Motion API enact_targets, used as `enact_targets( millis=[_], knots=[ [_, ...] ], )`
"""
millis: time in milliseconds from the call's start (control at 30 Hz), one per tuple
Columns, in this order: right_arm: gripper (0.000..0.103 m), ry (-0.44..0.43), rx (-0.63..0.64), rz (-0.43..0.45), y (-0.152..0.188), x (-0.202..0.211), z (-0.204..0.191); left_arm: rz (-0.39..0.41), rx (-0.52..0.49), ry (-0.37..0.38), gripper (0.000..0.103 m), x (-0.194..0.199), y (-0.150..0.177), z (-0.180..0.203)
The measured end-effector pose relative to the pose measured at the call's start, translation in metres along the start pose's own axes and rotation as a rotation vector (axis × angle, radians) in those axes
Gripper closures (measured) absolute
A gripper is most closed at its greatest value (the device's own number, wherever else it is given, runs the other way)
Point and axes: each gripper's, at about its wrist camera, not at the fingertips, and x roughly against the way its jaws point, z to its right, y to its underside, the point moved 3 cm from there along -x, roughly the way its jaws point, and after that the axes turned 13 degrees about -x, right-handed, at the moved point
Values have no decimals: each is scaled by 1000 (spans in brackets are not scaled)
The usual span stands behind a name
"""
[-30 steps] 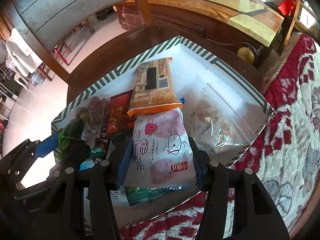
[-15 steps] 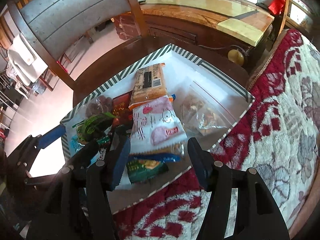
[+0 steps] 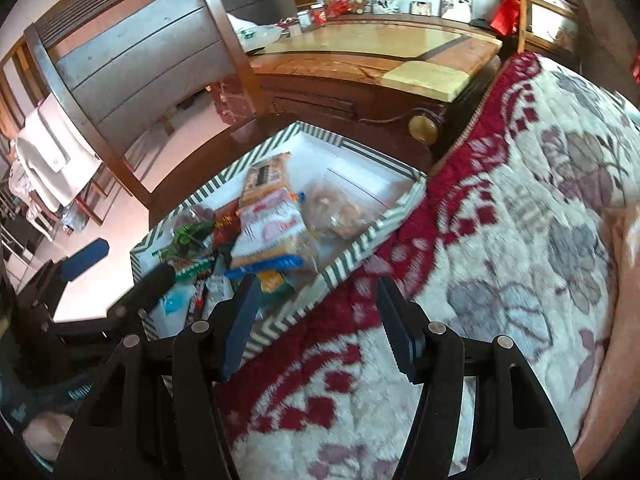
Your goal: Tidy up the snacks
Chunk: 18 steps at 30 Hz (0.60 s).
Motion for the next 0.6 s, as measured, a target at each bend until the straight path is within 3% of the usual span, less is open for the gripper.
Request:
enact_targets(
  millis=[600],
  knots=[
    [43,23,-46,-1,26,23,35,16,-49,35,2,18,0,29]
  ],
)
